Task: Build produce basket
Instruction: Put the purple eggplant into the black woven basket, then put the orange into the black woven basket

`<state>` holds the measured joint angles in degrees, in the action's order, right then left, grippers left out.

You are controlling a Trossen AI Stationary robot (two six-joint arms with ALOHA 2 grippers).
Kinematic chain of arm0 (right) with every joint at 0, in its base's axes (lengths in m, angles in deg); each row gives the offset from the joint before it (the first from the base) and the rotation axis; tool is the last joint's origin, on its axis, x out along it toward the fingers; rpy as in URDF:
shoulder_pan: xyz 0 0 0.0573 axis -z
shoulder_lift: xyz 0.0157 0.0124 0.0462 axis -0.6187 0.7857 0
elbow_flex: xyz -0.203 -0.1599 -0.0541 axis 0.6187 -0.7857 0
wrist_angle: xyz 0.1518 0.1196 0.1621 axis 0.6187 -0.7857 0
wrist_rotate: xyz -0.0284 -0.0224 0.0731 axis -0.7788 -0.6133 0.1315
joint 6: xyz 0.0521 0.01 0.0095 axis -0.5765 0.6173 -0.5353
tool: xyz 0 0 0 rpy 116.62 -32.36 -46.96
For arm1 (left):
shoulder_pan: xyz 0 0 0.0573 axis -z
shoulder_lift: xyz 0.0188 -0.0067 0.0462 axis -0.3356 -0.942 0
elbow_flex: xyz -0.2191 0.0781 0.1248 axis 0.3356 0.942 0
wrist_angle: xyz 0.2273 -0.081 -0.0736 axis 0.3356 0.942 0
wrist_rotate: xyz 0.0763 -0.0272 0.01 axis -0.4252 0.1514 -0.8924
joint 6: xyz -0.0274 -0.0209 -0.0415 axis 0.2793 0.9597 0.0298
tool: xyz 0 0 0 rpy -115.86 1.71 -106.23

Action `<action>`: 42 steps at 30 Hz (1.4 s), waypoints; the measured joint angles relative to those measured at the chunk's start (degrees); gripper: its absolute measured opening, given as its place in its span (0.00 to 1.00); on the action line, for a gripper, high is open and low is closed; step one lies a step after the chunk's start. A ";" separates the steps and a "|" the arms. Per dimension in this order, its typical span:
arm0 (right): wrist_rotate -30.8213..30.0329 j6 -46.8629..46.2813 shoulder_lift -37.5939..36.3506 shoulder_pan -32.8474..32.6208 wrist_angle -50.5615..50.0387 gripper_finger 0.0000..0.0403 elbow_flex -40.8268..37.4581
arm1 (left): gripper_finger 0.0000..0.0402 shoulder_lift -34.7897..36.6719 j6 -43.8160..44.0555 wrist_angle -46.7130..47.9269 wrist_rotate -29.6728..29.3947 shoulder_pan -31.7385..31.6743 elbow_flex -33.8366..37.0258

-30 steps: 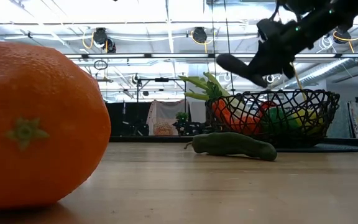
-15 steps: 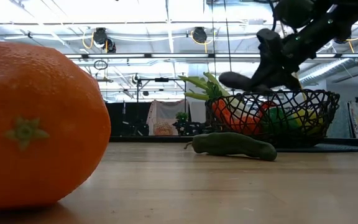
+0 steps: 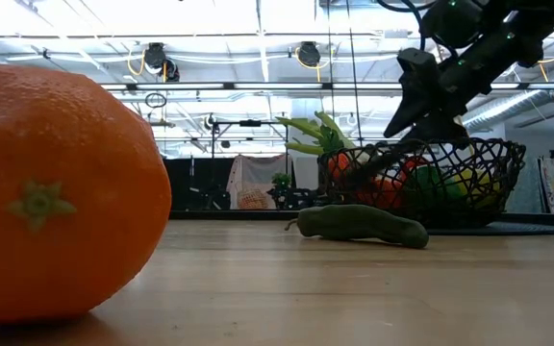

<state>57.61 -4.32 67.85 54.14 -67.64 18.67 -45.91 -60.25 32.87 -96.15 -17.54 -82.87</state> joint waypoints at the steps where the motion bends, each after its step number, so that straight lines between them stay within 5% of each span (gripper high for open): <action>1: 0.02 -0.11 -0.21 0.00 0.02 0.42 0.00 | 0.35 0.00 0.28 0.00 -0.02 0.07 0.02; 8: 0.05 -1.86 -3.61 0.00 2.66 0.53 0.00 | 0.35 0.00 1.50 0.31 0.41 1.62 0.00; 18: 0.23 -5.93 -9.11 -1.60 13.90 0.52 0.02 | 0.35 -0.08 3.15 11.28 0.94 5.51 0.32; 28: -0.53 -8.27 -10.05 -10.38 18.06 0.52 0.04 | 0.35 -1.71 3.27 15.11 1.09 9.79 0.43; 42: -9.55 -10.45 -9.89 -22.83 17.82 0.52 0.04 | 0.41 -5.75 3.07 15.59 1.05 16.57 0.41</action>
<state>48.06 -14.77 57.96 31.31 -49.82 18.71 -51.66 -57.18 48.46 -95.10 -0.97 -82.46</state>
